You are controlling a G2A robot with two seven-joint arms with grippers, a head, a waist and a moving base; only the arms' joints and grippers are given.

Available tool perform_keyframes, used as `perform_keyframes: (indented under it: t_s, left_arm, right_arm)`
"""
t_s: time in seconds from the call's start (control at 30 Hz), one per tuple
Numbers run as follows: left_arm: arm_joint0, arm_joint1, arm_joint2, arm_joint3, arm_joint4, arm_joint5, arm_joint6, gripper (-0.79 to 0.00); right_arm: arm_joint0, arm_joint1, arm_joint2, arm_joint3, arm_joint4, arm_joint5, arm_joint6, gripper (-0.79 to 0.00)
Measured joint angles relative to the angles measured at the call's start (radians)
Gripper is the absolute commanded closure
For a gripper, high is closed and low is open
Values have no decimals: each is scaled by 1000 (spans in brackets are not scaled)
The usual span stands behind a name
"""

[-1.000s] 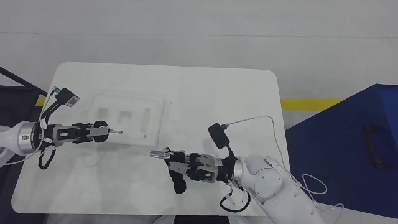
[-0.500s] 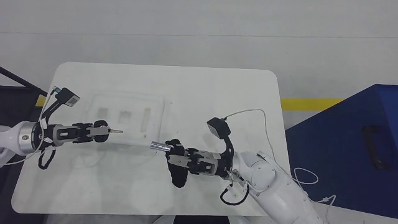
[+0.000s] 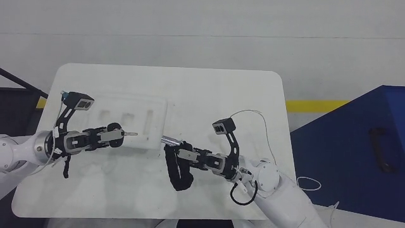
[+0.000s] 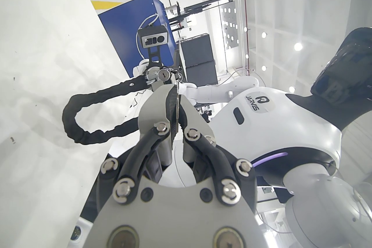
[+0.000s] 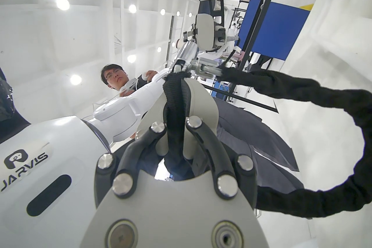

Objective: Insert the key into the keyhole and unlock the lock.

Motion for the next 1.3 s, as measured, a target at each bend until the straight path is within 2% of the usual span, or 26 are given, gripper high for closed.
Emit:
perform_keyframes:
  t_s: [0.27,0.4,0.57,0.87,1.3]
  left_arm:
    - [0,0,-1,-1,4,3,1,0]
    - [6,-7,-15,-16,81,49,32,0]
    - [23,-15,-26,-28,139,64,58,0]
    - [52,-26,-50,-46,186,90,47,0]
    - [88,-43,-92,-53,221,128,39,0]
  right_arm:
    - [-1,0,0,-1,-3,1,-2,0]
    - [-6,5,19,-22,-64,25,-8,0]
    - [-21,11,41,-52,-138,38,-6,0]
    - [-26,10,28,-65,-183,51,19,0]
    - [-19,3,17,-61,-252,53,-16,0]
